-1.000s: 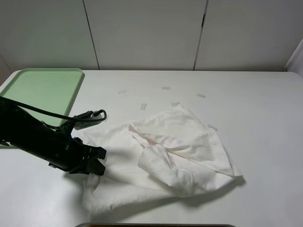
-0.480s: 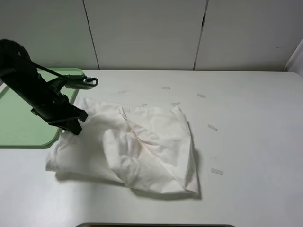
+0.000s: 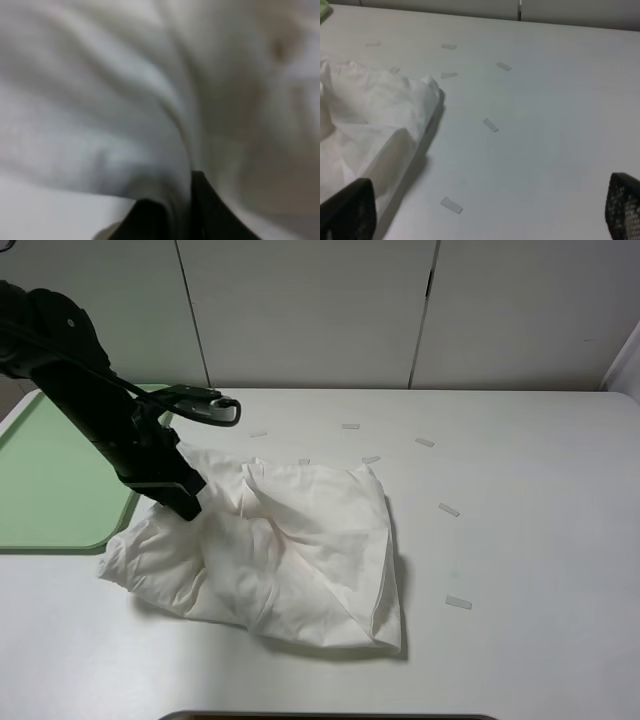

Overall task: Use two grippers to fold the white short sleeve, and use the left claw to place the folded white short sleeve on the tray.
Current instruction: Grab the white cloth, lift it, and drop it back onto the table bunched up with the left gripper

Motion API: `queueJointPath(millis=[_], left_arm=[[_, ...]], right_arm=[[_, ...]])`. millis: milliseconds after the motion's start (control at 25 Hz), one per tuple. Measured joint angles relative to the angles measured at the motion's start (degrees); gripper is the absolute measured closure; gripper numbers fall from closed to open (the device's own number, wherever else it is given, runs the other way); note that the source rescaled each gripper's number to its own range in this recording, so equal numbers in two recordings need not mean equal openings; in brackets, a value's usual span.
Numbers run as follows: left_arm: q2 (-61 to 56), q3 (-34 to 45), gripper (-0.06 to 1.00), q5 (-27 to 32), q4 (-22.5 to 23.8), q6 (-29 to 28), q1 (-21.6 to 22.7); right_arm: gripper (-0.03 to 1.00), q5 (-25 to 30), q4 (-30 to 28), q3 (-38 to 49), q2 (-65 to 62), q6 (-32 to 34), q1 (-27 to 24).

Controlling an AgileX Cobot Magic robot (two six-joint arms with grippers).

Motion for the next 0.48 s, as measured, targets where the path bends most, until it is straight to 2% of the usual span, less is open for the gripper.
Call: queueJointPath(millis=[80,240,480], left_arm=[[0.00,-0.65,0.86,0.78,-2.15,2.81,-1.68],[0.00,-3.00,0.86,1.84,-3.40,4.08,-4.08],[0.00,-12.75,0.86,11.26,-6.26,4.27,-5.58]], right_arm=[[-0.03,0.00,0.00,0.00,0.00,0.00,0.00],[-0.03,0.00,0.00,0.00,0.00,0.00,0.00],[-0.03,0.00,0.00,0.00,0.00,0.00,0.00]])
